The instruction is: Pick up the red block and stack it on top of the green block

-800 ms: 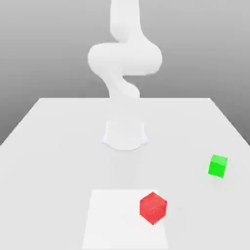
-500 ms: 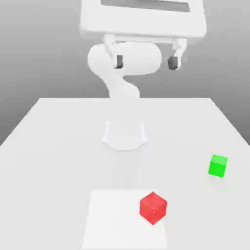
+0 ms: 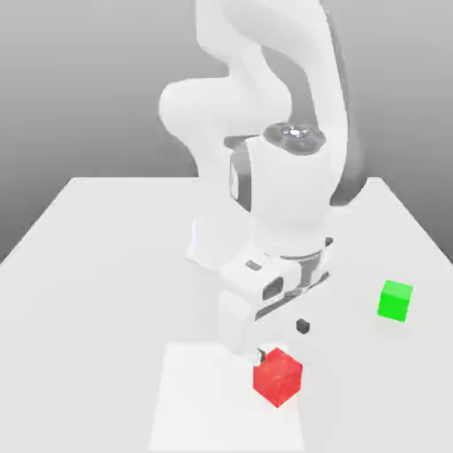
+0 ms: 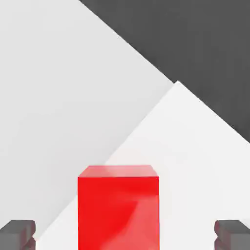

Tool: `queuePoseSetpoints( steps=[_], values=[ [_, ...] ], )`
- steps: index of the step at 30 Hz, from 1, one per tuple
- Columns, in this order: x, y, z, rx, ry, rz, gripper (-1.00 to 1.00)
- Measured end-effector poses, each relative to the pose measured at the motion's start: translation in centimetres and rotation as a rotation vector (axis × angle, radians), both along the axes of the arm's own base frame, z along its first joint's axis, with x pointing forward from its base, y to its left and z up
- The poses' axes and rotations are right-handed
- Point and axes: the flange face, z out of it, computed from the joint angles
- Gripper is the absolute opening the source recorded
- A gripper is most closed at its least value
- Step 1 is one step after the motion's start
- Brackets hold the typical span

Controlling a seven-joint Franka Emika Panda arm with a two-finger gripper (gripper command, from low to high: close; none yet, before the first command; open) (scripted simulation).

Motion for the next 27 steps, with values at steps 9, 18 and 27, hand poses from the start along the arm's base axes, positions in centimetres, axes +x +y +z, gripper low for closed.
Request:
queuePoseSetpoints(
  steps=[9, 18, 27],
  values=[
    [-0.2, 0.0, -3.4, -0.001, 0.003, 0.001, -1.0],
    [-1.4, 3.7, 3.4, 0.003, 0.003, 0.148, -1.0],
    [-10.7, 17.5, 5.5, 0.008, 0.006, 0.852, -1.0]
  ],
)
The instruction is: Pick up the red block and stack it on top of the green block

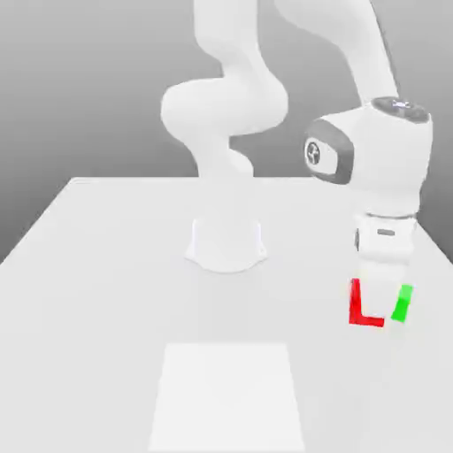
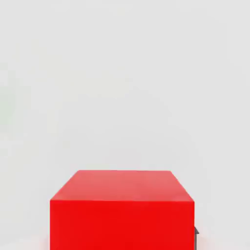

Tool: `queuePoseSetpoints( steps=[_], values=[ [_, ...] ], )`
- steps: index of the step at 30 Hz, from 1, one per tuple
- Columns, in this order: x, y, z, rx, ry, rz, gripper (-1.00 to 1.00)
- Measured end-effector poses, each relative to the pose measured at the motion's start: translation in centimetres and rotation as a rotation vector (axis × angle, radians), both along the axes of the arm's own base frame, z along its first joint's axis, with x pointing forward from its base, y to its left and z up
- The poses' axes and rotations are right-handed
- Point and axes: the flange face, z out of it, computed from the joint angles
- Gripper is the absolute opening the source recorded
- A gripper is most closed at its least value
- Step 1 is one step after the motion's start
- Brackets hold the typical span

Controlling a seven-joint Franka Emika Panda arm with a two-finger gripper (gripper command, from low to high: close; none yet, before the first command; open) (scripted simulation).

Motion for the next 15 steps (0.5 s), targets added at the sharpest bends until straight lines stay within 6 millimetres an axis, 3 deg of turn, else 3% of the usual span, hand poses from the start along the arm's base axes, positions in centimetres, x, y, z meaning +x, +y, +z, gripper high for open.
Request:
queuePoseSetpoints(
  steps=[7, 13, 14, 15],
  values=[
    [-8.9, 6.1, 0.9, -0.005, -0.006, 0.499, -1.0],
    [-9.7, 6.6, -4.4, -0.007, -0.008, 0.543, -1.0],
    [-9.8, 6.6, -5.0, -0.007, -0.008, 0.544, 1.0],
    [-9.8, 6.6, -5.0, -0.007, -0.008, 0.544, 1.0]
  ],
)
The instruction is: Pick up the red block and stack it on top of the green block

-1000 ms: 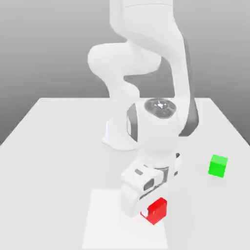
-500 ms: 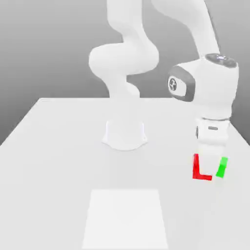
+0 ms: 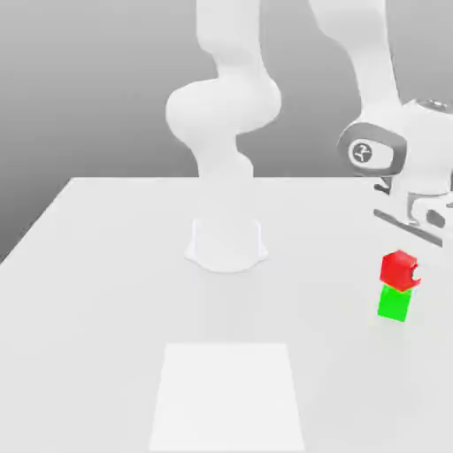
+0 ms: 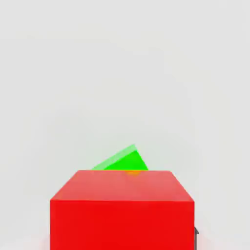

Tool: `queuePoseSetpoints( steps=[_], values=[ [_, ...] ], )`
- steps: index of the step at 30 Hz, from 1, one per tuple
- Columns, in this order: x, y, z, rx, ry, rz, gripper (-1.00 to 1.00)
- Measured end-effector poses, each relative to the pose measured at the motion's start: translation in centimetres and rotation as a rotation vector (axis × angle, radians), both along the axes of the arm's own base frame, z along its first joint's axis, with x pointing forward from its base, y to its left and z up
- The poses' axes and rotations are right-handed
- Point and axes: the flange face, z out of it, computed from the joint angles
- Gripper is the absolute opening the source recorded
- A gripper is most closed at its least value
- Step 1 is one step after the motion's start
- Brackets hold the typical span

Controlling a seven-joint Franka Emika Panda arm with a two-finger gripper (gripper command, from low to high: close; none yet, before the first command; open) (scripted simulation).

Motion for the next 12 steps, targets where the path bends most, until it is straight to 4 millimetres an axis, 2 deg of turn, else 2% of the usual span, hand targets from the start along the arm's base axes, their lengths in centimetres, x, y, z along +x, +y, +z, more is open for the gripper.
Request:
queuePoseSetpoints(
  steps=[6, 12],
  values=[
    [0.0, 0.0, 0.0, 0.001, 0.0, 0.002, 1.0],
    [0.0, 0.1, 5.3, 0.001, -0.001, 0.003, 1.0]
  ],
)
